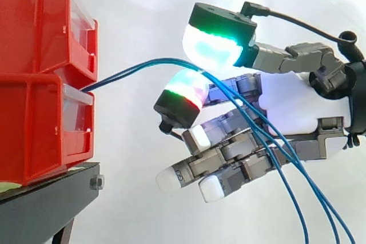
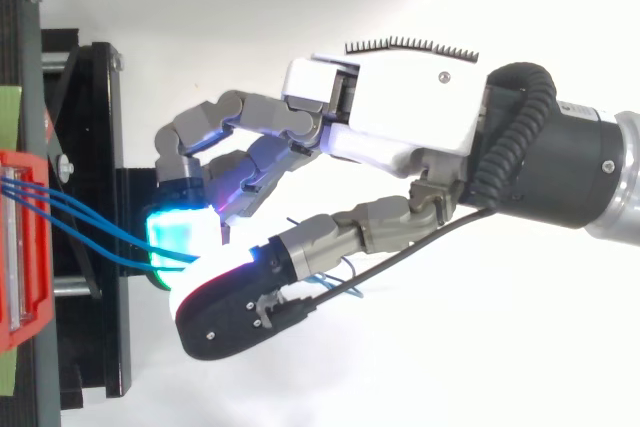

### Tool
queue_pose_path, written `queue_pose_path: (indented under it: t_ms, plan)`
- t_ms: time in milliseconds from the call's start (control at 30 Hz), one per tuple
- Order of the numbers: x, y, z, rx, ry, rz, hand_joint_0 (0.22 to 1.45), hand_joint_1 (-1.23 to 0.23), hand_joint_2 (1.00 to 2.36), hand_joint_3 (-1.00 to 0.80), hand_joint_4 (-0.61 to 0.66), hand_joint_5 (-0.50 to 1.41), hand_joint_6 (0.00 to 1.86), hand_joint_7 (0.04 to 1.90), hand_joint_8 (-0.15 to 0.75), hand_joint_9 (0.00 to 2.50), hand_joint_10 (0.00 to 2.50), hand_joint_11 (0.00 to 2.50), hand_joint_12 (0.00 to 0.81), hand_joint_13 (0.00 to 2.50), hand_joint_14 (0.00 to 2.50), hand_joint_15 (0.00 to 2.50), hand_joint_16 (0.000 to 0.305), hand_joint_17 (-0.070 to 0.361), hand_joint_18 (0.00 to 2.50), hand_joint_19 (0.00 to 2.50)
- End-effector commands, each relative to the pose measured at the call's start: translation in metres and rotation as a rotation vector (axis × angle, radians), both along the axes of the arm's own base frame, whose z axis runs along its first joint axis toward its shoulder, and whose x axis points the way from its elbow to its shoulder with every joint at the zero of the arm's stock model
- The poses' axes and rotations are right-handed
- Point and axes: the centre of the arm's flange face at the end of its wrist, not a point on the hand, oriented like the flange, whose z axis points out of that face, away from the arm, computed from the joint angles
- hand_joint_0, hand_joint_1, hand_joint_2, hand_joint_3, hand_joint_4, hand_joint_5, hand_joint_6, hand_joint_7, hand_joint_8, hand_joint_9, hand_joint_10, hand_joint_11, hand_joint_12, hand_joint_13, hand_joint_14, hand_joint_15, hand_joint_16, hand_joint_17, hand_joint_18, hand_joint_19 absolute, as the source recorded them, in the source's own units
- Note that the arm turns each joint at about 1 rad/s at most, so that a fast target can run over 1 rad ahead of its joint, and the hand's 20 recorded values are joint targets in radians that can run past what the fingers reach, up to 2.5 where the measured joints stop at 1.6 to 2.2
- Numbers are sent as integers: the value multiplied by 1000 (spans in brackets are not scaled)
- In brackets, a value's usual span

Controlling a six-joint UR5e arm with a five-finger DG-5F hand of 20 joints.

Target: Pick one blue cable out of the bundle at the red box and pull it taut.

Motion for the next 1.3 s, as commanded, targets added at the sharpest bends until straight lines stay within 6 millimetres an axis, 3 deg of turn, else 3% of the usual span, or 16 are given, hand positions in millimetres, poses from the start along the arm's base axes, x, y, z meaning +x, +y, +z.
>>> queue_pose_path:
  t_ms: [0,233,300,767,1267]
  plan:
    - [0,0,1,1,-1,-1,581,-745,1013,-325,27,-145,763,1289,371,872,20,941,466,601,8,282,64,143,675,431]
    - [0,0,0,2,-1,1,600,-838,1025,-163,-2,-150,771,1398,371,864,20,955,463,609,8,278,63,142,689,423]
    - [0,0,1,1,-3,-1,621,-873,1026,-147,-33,-177,831,1316,363,857,19,958,462,612,8,274,63,141,694,413]
    - [0,0,1,1,-1,-1,719,-986,1019,-282,-156,-182,813,1276,302,742,19,883,444,418,4,142,63,141,584,318]
    - [0,0,0,2,-1,1,765,-1011,1008,-398,-129,-179,799,1234,269,578,15,698,413,227,0,0,61,138,435,173]
